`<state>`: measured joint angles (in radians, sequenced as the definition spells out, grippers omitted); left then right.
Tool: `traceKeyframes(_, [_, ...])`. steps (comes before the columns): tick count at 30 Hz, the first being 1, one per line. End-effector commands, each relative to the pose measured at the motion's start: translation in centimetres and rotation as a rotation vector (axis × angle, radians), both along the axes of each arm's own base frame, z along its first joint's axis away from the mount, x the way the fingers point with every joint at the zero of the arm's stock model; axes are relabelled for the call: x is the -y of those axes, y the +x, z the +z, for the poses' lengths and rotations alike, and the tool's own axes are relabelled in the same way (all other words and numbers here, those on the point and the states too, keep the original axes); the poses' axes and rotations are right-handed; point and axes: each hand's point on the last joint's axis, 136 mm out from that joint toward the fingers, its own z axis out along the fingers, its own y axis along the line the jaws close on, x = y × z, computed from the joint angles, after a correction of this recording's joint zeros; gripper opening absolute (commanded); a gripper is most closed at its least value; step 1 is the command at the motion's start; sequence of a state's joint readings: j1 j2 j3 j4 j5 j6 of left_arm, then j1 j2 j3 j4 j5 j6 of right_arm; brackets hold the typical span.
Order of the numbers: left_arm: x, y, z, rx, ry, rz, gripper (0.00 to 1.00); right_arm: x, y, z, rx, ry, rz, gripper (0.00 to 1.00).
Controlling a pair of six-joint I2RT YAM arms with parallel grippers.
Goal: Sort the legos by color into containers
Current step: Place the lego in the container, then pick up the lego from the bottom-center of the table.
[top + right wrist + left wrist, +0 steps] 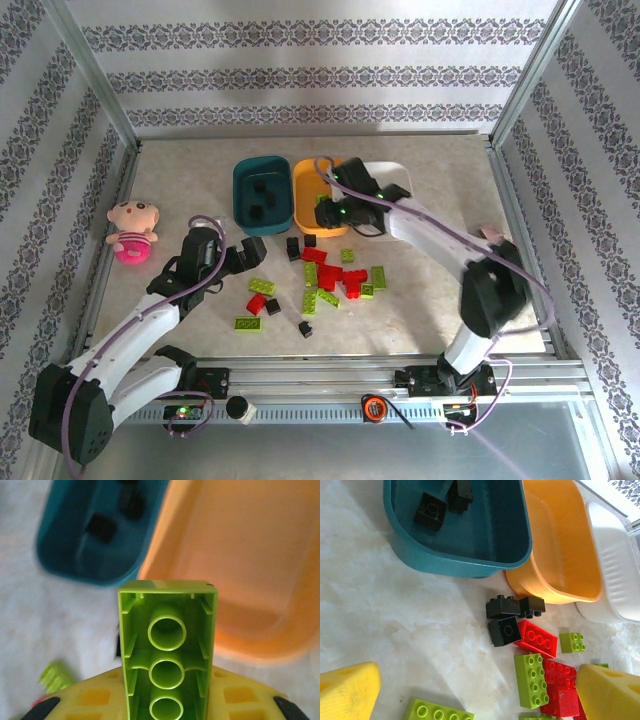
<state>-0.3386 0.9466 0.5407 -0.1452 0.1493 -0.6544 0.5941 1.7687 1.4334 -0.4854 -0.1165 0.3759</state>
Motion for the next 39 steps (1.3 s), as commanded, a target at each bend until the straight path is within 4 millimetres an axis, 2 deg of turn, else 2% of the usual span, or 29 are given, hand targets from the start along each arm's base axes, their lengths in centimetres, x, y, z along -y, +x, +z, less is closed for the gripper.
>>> traceKeyframes(1, [-0.4,-1.0,-0.8,-0.034,0.034,-0.014,1.0,1.0,4.5,-2.7,0.029,-0.14,-0.079,0.25])
traceKeyframes(6, [-0.6,-1.6,-1.4,-0.055,0.034,-0.014,1.0,0.1,8.5,-5.6,0.009,-0.187,-0.12,0.28])
traceKeyframes(9, [-0.8,-2.0,-1.6,-0.061,0.034,-0.012,1.0,-0.2,9.7,-6.8,-0.013,-0.205,-0.134,0.35])
traceKeyframes(12, [-1.0,-2.4,-1.7,-0.06,0.035,-0.007,1.0,-0.3,10.5,-7.5,-0.032,-0.217,-0.153,0.49])
traceKeyframes(15, [-1.2,-2.6,-1.3,-0.048,0.039,-0.002,1.0,-0.5,10.7,-6.8,-0.027,-0.203,-0.157,0.62])
traceKeyframes(18, [-1.4,-2.6,-1.0,-0.031,0.047,0.003,1.0,-0.5,10.2,-4.8,0.007,-0.193,-0.149,0.65])
traceKeyframes(20, [-1.7,-2.7,-0.7,-0.022,0.057,0.01,1.0,-0.5,9.1,-3.4,0.024,-0.182,-0.137,0.67])
traceKeyframes(22, [-2.1,-2.7,-0.1,-0.006,0.073,0.022,1.0,-0.4,7.1,-2.2,0.046,-0.173,-0.118,0.68])
traceKeyframes(24, [-2.6,-2.8,0.2,0.004,0.089,0.04,1.0,-0.4,4.3,-1.9,0.051,-0.169,-0.092,0.69])
traceKeyframes(26, [-3.0,-2.8,0.8,0.031,0.094,0.057,1.0,-0.5,1.0,-2.2,0.038,-0.168,-0.048,0.7])
traceKeyframes(29, [-3.5,-3.0,1.0,0.053,0.095,0.081,1.0,-1.0,-5.2,-2.7,0.025,-0.185,0.056,0.71])
traceKeyframes(34, [-4.2,-3.4,1.0,0.072,0.095,0.109,1.0,-1.8,-15.9,-5.7,-0.09,-0.216,0.238,0.73])
traceKeyframes(37, [-4.2,-3.5,0.7,0.069,0.089,0.112,1.0,-2.3,-20.8,-7.4,-0.151,-0.24,0.334,0.73])
traceKeyframes(39, [-4.1,-3.5,0.4,0.065,0.082,0.109,1.0,-2.8,-23.1,-8.2,-0.175,-0.253,0.39,0.73])
